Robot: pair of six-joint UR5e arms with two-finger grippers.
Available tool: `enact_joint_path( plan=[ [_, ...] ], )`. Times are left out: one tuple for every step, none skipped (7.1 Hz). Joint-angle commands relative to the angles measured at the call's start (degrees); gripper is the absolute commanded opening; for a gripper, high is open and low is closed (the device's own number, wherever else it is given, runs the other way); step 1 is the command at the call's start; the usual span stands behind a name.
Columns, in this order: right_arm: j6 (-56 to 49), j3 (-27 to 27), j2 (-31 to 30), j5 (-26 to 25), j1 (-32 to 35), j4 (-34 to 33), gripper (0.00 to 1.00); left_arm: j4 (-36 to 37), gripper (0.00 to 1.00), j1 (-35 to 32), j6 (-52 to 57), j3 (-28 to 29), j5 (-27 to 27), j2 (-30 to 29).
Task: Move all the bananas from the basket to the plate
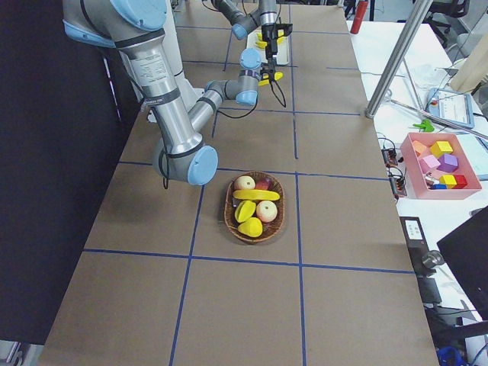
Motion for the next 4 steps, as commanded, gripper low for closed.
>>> enact_joint_path(
  plan=[
    [0.01,0.04,0.1,-0.22,-0.36,0.0,0.0,-0.04,0.99,2.52,-0.7,2.95,3.38,-3.2],
    [0.01,0.21,0.02,-0.31,-0.36,0.0,0.0,-0.04,0.99,3.58,-0.7,3.74,4.87,-3.56],
    [-0.08,0.21,-0.07,-0.31,-0.36,0.0,0.0,-0.13,0.94,3.59,-0.7,3.92,4.97,-3.73],
    [-0.08,0.82,-0.16,-0.31,-0.36,0.0,0.0,-0.13,0.58,3.67,-0.7,4.01,5.06,-3.65]
  ],
)
